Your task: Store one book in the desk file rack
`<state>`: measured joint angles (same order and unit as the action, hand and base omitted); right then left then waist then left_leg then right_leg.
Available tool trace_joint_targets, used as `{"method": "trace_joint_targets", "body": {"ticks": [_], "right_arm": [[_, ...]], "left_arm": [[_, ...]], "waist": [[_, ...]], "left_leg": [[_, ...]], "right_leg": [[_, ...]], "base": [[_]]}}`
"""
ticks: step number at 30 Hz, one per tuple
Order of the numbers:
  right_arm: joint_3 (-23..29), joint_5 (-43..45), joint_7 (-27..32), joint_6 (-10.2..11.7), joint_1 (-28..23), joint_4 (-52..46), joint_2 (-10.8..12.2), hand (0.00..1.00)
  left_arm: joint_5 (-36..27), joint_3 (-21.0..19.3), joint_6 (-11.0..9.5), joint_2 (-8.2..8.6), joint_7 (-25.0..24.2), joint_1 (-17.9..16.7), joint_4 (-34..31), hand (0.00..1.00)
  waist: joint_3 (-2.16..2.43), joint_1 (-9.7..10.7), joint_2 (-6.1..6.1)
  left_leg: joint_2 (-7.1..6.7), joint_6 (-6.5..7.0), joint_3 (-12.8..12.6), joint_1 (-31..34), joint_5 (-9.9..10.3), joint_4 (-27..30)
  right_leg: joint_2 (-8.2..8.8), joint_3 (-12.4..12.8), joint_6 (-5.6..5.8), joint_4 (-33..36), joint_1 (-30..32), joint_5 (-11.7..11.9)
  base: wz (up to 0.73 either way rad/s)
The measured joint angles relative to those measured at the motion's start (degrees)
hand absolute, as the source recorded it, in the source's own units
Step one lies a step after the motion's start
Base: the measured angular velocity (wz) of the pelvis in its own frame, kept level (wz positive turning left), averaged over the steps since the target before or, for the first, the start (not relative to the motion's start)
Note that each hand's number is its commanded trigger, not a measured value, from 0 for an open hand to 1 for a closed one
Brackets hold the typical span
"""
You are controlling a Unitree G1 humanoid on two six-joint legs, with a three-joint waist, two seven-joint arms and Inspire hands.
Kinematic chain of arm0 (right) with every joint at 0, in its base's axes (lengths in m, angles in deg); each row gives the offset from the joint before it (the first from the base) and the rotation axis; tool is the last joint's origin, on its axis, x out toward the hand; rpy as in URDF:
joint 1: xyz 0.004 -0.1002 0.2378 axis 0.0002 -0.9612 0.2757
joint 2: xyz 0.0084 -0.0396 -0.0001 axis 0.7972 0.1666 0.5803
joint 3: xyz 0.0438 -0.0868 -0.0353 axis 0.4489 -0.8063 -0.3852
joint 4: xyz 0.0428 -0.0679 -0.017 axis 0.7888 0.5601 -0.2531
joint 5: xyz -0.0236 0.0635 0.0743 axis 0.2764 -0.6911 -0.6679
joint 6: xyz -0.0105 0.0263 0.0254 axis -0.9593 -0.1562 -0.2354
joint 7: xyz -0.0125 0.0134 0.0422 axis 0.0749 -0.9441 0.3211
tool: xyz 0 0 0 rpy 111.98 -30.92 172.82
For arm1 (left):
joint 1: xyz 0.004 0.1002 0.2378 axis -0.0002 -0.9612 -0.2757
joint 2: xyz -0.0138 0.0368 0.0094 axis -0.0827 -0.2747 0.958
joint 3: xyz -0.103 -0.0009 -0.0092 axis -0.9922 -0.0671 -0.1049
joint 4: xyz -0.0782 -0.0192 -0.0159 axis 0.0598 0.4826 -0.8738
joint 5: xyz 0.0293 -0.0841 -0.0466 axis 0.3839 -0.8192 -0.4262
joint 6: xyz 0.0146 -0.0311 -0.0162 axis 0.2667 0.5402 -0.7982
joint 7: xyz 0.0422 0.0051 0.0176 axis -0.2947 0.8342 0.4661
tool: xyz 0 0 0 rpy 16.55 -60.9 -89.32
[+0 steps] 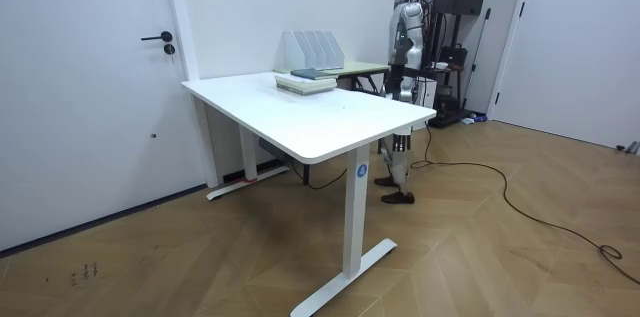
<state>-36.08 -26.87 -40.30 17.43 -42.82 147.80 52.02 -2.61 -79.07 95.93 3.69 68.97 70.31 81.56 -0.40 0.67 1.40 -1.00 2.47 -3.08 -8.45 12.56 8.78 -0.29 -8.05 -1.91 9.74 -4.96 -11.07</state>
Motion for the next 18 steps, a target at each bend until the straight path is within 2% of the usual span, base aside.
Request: {"method": "trace_joint_targets", "body": {"ticks": [6,10,14,18], "right_arm": [[0.00,-0.99,0.03,0.06,-0.32,0.06,-0.01,0.00],[-0.02,-1.56,0.50,0.98,-0.37,0.06,-0.02,0.00],[-0.02,-1.90,0.80,1.81,-0.18,0.05,-0.14,0.00],[0.07,-1.79,1.12,2.66,0.34,-0.16,-0.34,0.00]], "left_arm": [[2.69,-0.03,-0.09,0.01,0.28,0.51,-0.03,0.00],[3.87,-0.14,-0.56,0.00,0.55,1.67,-0.04,0.00],[4.25,0.05,-1.38,-0.08,2.66,2.62,-0.11,0.00],[8.41,0.05,-1.81,-0.52,3.97,3.84,-1.67,0.00]], "waist": [[0.02,-0.93,-0.03],[0.05,-1.11,-0.26],[0.03,-0.77,-0.54],[0.07,0.70,-0.86]], "left_leg": [[0.00,0.00,-0.04,-0.23,0.00,0.00],[0.00,0.00,0.02,-0.15,0.00,0.00],[0.00,0.00,0.16,-0.09,0.00,-0.02],[-0.02,0.00,0.30,0.38,0.00,0.03]], "right_leg": [[0.02,0.03,0.00,0.02,0.04,0.00],[0.03,-0.02,-0.01,0.10,0.01,0.00],[0.03,-0.08,0.00,0.12,-0.02,0.00],[0.13,-0.96,0.01,0.04,0.10,0.00]], "base": [[0.00],[0.00],[0.01],[0.11]]}}
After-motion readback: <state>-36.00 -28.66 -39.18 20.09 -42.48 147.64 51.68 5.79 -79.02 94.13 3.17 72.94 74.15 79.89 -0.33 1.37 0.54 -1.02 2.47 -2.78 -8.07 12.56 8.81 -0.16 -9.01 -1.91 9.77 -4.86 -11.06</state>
